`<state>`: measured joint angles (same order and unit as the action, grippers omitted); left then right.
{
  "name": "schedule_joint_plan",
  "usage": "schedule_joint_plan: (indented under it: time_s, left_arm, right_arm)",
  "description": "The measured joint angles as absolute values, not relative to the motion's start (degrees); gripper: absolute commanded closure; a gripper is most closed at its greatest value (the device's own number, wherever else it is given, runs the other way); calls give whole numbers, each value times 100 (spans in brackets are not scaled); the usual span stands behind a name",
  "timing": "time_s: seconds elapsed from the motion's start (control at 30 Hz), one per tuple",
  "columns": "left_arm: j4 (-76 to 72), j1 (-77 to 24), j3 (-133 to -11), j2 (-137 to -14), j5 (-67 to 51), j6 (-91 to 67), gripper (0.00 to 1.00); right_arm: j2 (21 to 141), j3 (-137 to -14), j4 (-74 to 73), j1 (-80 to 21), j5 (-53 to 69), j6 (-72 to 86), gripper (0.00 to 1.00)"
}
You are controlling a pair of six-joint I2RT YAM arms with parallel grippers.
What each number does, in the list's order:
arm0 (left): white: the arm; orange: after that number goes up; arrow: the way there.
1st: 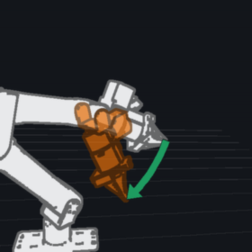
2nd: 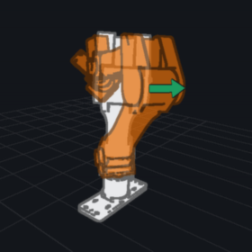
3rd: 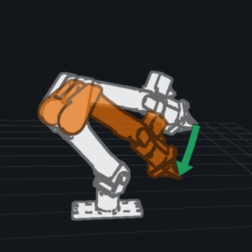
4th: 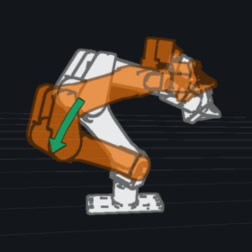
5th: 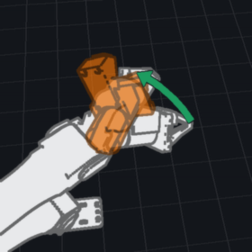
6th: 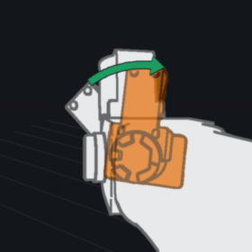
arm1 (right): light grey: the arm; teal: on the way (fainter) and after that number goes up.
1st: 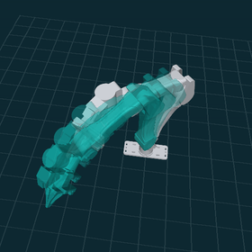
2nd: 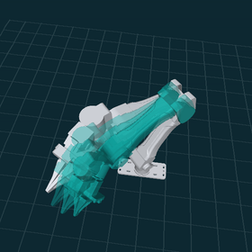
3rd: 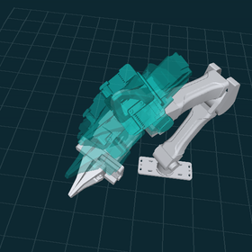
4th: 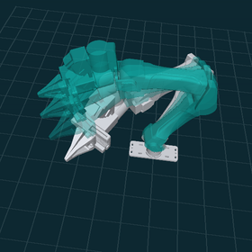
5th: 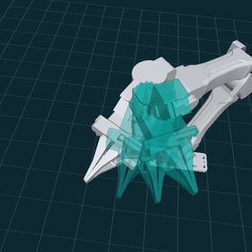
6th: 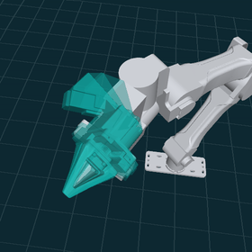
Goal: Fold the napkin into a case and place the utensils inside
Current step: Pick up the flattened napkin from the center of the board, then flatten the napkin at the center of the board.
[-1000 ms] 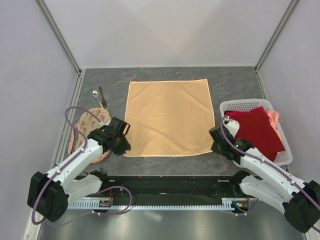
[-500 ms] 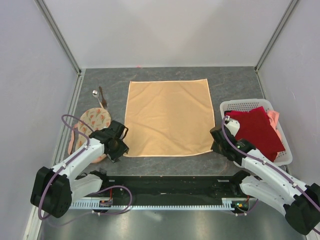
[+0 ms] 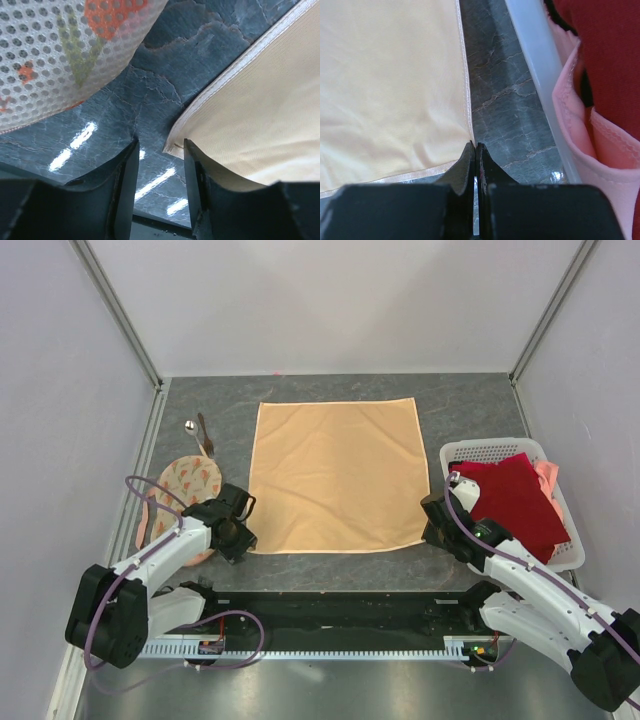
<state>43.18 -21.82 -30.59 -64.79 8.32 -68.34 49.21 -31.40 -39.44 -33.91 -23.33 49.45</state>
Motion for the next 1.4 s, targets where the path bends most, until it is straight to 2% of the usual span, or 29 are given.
schedule_joint_plan:
  time_s: [0.3, 0.53, 0.63, 0.93, 1.23, 1.4]
  left_arm:
    - [3848, -2123, -2963, -6475, 683, -6897, 66]
    - [3638, -2029, -2891, -6451, 668, -6899, 92]
    - [3610, -1977, -2821, -6320, 650, -6895, 98]
    - [3763, -1872, -3183, -5336, 563, -6305, 98]
    - [3494, -1870, -5690, -3997, 263, -4869, 98]
    - [3242, -1870, -6785, -3216, -38, -4327, 98]
  right_arm:
    - [4919, -3140, -3944, -3391, -2314, 4945, 100]
    - [4917, -3140, -3944, -3391, -2296, 4945, 100]
    - [4917, -3140, -3944, -3391, -2294, 4945, 100]
    - [4825, -3597, -3988, -3391, -2324, 4650, 100]
    - [3852, -5323, -3868, -3391, -2370, 3548, 100]
    - [3024, -6296, -3701, -3391, -1929, 2694, 100]
